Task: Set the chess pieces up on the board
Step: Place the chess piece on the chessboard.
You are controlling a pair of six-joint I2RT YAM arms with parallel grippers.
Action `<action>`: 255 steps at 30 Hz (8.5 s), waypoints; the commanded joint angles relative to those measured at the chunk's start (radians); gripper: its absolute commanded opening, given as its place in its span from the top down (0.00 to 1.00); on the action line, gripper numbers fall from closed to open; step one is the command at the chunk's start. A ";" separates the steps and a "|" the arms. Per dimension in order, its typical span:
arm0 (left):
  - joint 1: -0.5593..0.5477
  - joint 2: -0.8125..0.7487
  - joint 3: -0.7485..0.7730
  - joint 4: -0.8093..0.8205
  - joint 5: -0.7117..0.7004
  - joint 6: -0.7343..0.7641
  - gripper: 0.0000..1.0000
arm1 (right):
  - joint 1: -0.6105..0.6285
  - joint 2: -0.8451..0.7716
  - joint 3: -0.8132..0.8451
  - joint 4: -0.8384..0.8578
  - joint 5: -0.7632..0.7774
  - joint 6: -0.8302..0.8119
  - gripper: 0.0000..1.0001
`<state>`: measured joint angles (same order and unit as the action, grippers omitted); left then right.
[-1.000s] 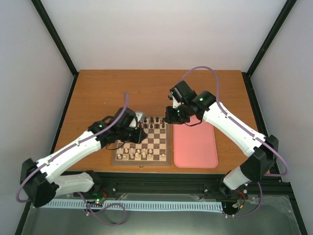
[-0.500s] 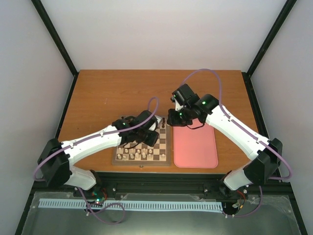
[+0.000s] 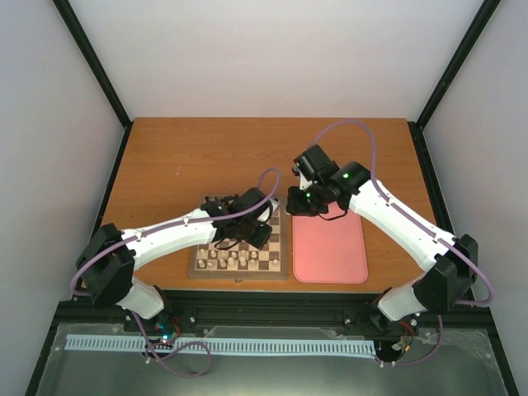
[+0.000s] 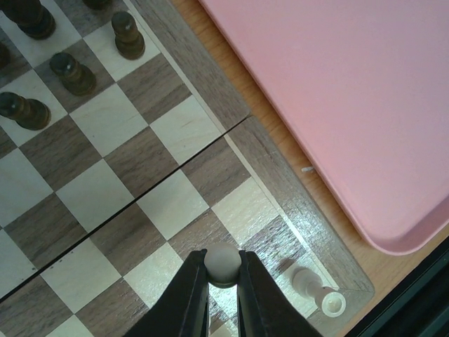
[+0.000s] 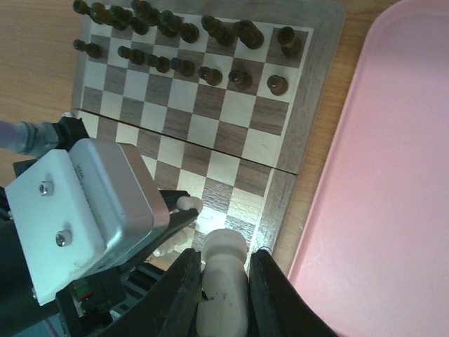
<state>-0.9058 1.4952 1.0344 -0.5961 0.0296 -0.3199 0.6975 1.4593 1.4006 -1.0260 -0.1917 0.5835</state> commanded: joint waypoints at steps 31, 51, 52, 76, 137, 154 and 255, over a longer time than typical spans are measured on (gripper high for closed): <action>-0.073 0.076 -0.056 -0.022 -0.010 0.023 0.94 | -0.105 -0.082 -0.156 0.056 -0.039 -0.026 0.81; -0.072 0.097 -0.049 -0.032 -0.015 0.039 0.94 | -0.107 -0.082 -0.176 0.075 -0.054 -0.017 0.81; -0.073 0.100 -0.047 -0.031 -0.015 0.039 0.94 | -0.107 -0.082 -0.176 0.076 -0.056 -0.016 0.81; -0.072 0.141 0.009 -0.059 -0.023 0.065 0.94 | -0.116 -0.080 -0.183 0.083 -0.065 -0.028 0.81; -0.072 0.200 0.073 -0.110 -0.035 0.111 0.76 | -0.141 -0.065 -0.198 0.106 -0.086 -0.046 0.81; -0.073 0.177 0.065 -0.118 0.005 0.102 0.73 | -0.142 -0.055 -0.203 0.110 -0.090 -0.053 0.81; 0.323 -0.568 0.124 -0.464 -0.198 -0.125 0.00 | 0.517 0.366 -0.013 0.002 0.333 0.187 0.83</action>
<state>-0.5907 0.9482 1.1324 -1.0485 -0.1574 -0.4309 1.1988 1.8038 1.3937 -1.0416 0.1287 0.7532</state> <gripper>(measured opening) 0.996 0.175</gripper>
